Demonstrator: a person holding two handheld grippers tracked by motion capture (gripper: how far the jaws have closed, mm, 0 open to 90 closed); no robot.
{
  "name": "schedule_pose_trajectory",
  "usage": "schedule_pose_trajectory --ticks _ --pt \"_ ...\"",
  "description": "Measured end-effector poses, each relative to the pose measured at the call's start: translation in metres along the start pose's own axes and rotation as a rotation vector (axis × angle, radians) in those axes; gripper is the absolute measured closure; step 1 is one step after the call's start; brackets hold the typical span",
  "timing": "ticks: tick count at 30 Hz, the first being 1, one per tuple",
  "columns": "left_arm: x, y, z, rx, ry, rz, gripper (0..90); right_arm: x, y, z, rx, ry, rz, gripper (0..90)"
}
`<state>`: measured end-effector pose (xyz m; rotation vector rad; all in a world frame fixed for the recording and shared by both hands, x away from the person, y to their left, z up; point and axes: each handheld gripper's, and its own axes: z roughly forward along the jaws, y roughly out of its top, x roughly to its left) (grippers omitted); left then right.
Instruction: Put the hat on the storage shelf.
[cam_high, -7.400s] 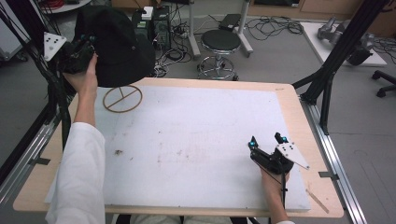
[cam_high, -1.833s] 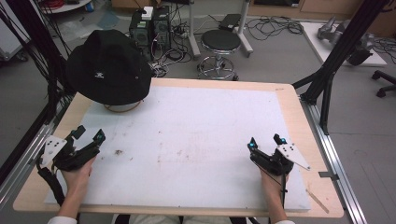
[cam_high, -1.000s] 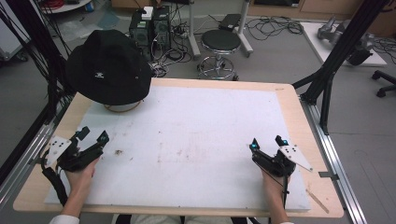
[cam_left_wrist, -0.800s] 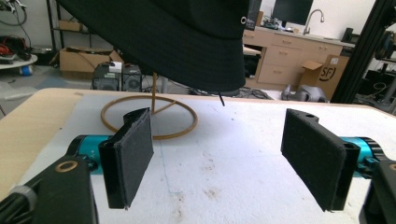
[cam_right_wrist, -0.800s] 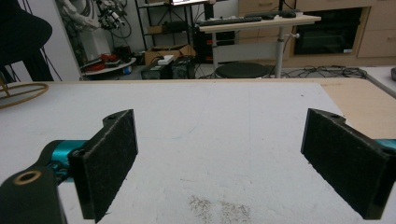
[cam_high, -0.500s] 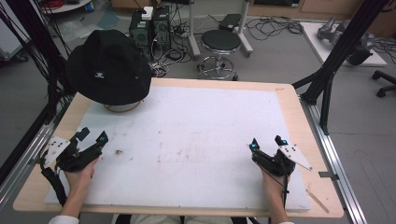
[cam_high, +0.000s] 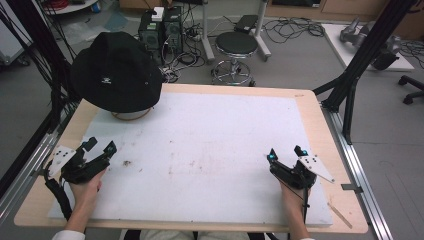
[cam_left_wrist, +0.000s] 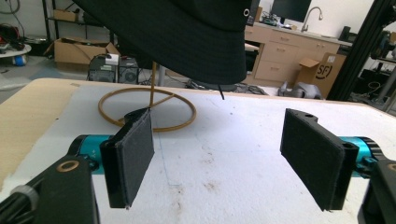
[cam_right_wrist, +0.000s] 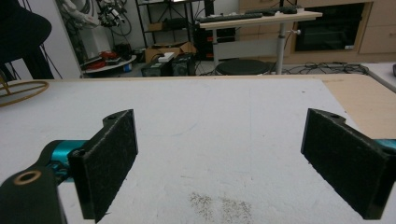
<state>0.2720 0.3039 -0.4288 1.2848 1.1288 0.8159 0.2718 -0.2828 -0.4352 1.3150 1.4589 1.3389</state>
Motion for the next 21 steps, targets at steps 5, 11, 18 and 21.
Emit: schedule_pose_trajectory --ticks 5,11,18,21 --pt "0.0001 0.0000 -0.0001 0.001 -0.001 0.000 26.0 -0.0003 -0.0002 0.0000 0.001 0.000 -0.001 10.0" --pt "0.0001 -0.0003 0.0000 0.003 -0.003 0.001 26.0 -0.0004 -0.0003 0.0007 -0.001 -0.002 -0.005 10.0" --pt "0.0000 -0.0001 -0.0019 -0.001 -0.003 0.001 26.1 -0.0001 -0.0001 0.0011 -0.001 0.002 -0.010 10.1" --pt "0.0001 -0.0002 -0.0024 0.000 -0.002 -0.002 26.1 0.0002 -0.0001 0.0012 -0.003 0.002 -0.008 10.0"
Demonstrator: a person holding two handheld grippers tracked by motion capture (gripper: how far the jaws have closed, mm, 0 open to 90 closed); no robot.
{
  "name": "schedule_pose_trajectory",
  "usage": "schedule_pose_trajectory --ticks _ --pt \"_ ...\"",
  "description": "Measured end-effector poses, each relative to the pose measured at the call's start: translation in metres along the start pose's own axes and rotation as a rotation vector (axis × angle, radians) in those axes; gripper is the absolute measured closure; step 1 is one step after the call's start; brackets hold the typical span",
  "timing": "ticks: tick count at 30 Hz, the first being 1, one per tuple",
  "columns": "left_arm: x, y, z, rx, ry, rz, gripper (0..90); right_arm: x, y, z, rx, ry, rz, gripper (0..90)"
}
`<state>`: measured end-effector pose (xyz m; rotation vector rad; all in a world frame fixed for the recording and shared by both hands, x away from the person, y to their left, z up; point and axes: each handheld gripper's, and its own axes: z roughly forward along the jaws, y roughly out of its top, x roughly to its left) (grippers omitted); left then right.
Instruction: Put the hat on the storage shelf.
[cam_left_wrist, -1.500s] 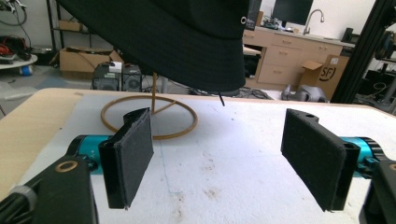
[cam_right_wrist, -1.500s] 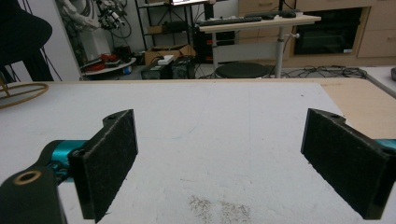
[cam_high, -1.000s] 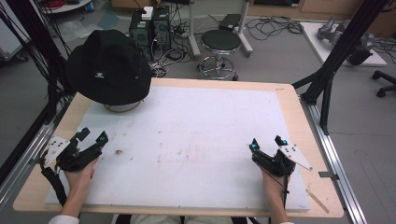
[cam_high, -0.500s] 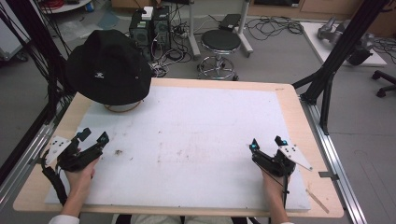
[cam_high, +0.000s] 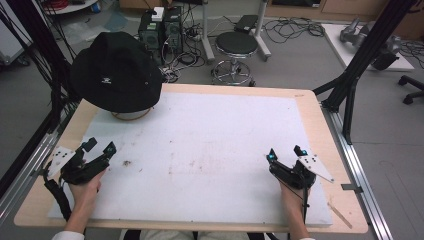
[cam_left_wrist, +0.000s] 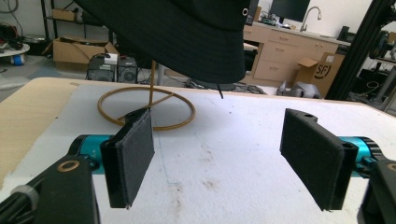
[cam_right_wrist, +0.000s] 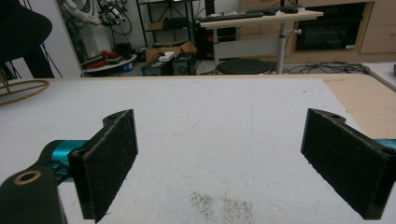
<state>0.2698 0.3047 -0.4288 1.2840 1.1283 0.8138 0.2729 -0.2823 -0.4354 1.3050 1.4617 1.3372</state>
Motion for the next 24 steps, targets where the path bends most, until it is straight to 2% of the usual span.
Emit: schedule_pose_trajectory --ticks 24 --pt "0.0006 -0.0012 0.0006 0.008 -0.001 0.004 26.1 0.0004 -0.0002 0.0001 0.010 0.001 0.007 10.1"
